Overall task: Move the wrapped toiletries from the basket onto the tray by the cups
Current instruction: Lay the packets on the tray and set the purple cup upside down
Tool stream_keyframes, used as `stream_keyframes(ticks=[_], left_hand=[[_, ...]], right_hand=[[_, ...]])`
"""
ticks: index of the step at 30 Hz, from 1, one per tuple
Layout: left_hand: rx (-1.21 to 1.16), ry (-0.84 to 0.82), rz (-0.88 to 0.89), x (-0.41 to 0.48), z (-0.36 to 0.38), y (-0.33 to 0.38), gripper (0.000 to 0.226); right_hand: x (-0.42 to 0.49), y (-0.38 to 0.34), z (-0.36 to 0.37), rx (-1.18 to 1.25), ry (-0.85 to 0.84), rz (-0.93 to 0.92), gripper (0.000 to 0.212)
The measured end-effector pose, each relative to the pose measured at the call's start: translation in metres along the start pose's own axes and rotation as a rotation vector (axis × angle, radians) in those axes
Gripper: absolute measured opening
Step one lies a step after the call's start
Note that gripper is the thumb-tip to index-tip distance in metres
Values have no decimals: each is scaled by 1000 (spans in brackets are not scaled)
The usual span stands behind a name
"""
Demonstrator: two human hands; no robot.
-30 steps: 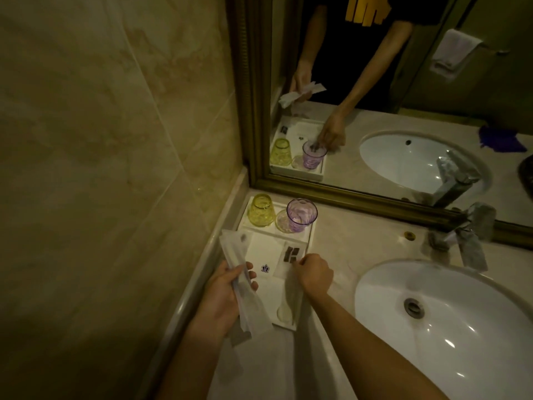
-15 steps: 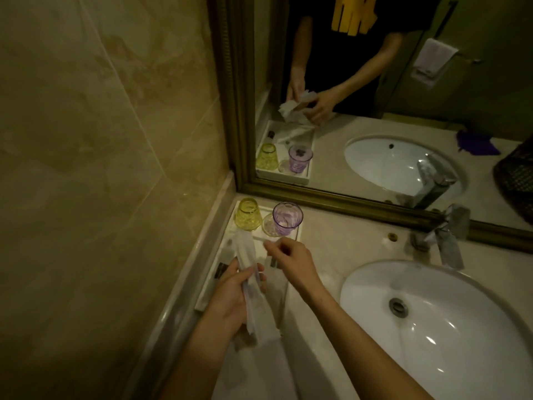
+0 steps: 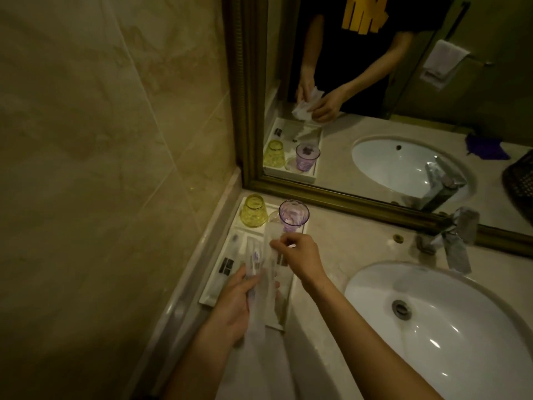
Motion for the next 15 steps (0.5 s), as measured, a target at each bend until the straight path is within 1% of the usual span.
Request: stream_keyframes(ticks=[3, 5, 8, 12, 15], left_hand=[[-24, 56, -14, -6, -20, -4, 39], [-67, 129, -32, -9, -38, -10, 38], [-97, 190, -18, -17, -61, -12, 34], [-106, 200, 4, -25, -76, -10, 33], [-92, 179, 11, -26, -76, -9, 34]], right_hand=[[14, 8, 1, 203, 59, 101, 22], [24, 18, 0, 213, 122, 146, 20], [30, 40, 3, 102, 157, 186, 20], [24, 74, 15, -95, 73, 208, 28], [21, 84, 21, -274, 13, 175, 23]])
Point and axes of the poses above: each hand's wrist, its own x-axis towards the middle knuckle, its own z-axis out of the palm, y = z × x, the point moved 4 cm from there along x, towards the middle knuckle, and after that the axes turned 10 degrees about x, right-handed, at the moved point
